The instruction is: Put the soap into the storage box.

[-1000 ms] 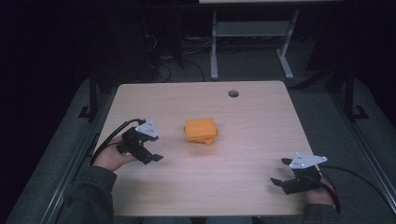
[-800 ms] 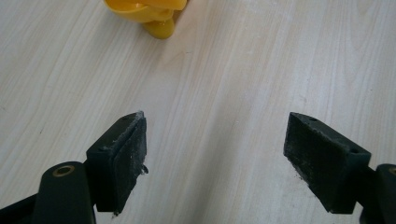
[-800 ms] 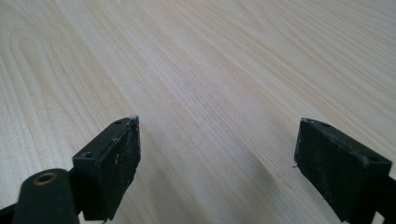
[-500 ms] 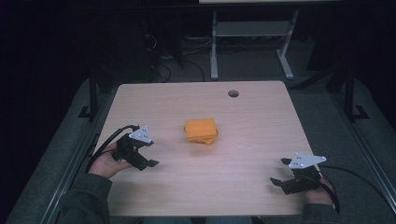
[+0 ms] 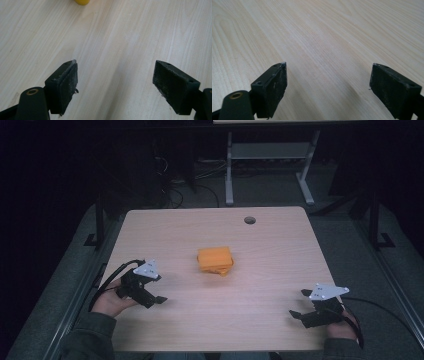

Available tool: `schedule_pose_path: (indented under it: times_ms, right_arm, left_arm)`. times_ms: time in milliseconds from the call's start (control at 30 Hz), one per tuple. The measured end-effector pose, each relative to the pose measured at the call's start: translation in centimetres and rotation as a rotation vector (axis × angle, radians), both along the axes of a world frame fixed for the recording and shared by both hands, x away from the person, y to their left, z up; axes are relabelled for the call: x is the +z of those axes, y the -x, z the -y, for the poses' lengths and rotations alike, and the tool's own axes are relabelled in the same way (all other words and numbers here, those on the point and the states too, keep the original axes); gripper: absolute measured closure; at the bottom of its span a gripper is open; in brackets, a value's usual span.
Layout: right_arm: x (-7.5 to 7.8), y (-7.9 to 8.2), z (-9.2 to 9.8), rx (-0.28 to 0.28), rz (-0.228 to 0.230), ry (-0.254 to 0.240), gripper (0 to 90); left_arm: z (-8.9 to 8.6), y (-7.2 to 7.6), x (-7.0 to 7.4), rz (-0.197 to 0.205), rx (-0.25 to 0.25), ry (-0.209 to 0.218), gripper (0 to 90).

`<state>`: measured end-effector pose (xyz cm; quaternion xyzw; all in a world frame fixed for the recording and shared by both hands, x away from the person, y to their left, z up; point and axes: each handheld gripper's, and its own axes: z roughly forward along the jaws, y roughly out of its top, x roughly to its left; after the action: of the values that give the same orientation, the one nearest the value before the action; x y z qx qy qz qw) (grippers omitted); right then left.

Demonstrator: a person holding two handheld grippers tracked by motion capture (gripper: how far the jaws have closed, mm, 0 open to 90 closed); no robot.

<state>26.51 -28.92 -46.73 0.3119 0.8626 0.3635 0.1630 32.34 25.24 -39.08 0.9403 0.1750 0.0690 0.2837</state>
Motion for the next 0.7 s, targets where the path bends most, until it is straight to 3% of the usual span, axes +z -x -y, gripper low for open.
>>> schedule_pose_path:
  times_ms: [700]
  right_arm:
    - [0.0, 0.2, 0.3, -0.017, 0.002, -0.004, 14.0]
  left_arm:
    - [-1.3, 2.1, -1.5, 0.009, 0.023, 0.011, 18.6]
